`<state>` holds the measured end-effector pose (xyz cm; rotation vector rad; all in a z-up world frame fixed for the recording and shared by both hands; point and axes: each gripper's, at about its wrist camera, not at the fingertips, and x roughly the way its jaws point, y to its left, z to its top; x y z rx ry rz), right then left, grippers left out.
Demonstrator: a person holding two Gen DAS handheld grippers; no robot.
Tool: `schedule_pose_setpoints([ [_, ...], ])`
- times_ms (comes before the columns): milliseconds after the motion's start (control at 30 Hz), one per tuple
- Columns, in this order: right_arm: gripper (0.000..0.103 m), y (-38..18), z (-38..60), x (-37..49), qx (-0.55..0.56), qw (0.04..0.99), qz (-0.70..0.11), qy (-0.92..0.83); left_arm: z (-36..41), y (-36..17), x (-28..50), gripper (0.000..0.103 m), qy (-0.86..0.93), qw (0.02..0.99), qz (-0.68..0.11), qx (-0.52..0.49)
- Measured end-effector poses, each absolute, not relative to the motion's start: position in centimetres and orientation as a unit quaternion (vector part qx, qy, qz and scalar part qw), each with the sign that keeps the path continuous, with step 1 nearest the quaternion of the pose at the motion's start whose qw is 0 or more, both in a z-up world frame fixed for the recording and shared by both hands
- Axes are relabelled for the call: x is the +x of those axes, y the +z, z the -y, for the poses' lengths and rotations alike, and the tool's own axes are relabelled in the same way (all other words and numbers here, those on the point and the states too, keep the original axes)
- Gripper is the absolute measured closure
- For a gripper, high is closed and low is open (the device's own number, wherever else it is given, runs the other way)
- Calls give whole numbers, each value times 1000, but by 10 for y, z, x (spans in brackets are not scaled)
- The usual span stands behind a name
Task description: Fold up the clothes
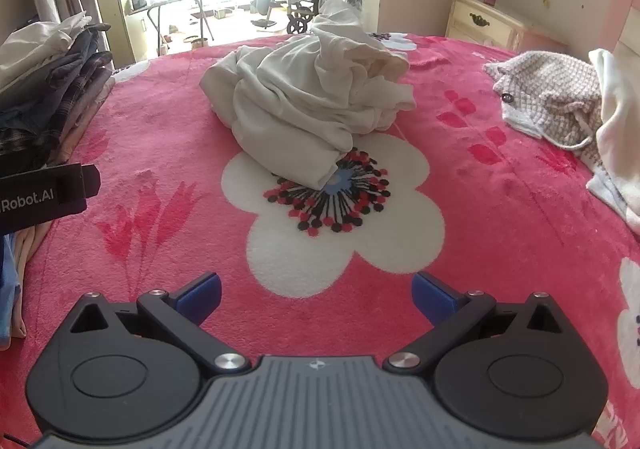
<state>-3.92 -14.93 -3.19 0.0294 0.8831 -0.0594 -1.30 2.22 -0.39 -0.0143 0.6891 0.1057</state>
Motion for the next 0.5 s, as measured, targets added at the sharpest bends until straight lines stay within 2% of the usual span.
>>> schedule_pose_setpoints([
  [500, 0, -34, 151, -38, 14, 903, -428, -34, -21, -7, -11, 0, 46, 937, -346, -11],
])
